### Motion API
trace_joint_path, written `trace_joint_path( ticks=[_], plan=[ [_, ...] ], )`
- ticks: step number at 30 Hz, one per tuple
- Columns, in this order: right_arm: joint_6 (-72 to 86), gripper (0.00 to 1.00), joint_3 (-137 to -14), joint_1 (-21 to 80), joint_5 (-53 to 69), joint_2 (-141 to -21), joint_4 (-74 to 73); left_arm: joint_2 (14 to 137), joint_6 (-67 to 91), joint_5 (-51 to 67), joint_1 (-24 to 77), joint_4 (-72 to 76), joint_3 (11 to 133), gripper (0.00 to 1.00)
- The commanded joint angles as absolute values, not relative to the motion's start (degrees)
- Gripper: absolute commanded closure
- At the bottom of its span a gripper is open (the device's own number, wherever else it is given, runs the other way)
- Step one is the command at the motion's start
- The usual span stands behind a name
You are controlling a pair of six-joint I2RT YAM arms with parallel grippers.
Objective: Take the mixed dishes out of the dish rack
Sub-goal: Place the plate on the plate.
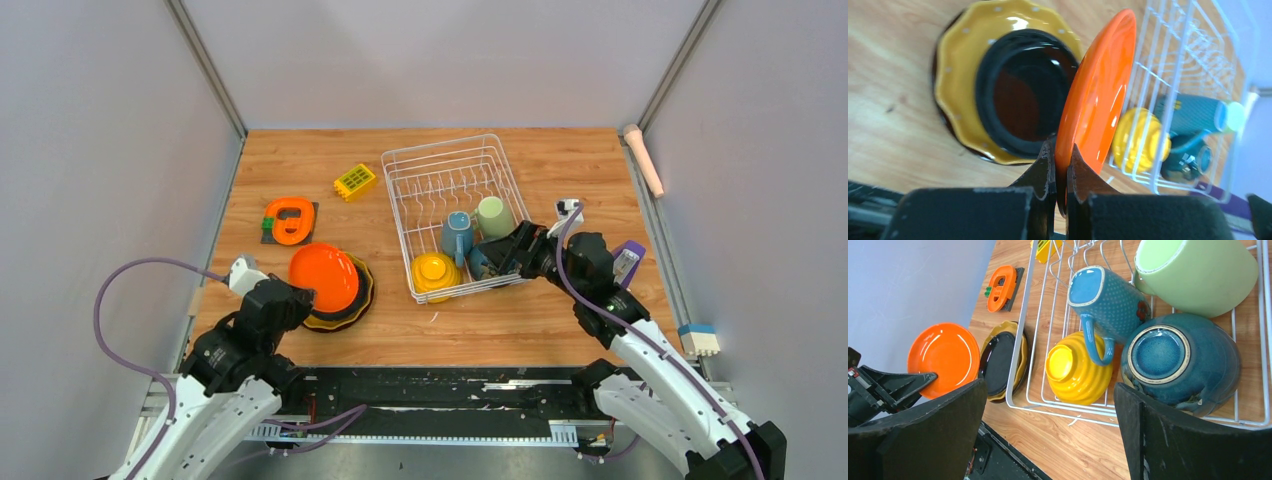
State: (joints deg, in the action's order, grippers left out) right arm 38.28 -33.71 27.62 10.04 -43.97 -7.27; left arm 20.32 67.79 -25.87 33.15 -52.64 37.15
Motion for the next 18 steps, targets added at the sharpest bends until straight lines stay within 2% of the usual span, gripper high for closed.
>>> trace_joint_path(
  ticks=[1,11,18],
  plan=[
    [37.17,0.00,-33.40,27.77,7.87,-43.23,-6.33,22.45,76.51,-34.39,33.12,-60.92,39.40,0.98],
    [37.94,0.00,-33.16,27.78,6.16,-43.41,-6.72,24.15,78.91,-32.45,33.05,-55.66,33.72,0.91],
    [38.23,0.00,-32.96,27.73,6.33,-43.37,-7.06,27.06,80.65,-29.94,33.07,-51.07,29.62,0.90]
  ],
)
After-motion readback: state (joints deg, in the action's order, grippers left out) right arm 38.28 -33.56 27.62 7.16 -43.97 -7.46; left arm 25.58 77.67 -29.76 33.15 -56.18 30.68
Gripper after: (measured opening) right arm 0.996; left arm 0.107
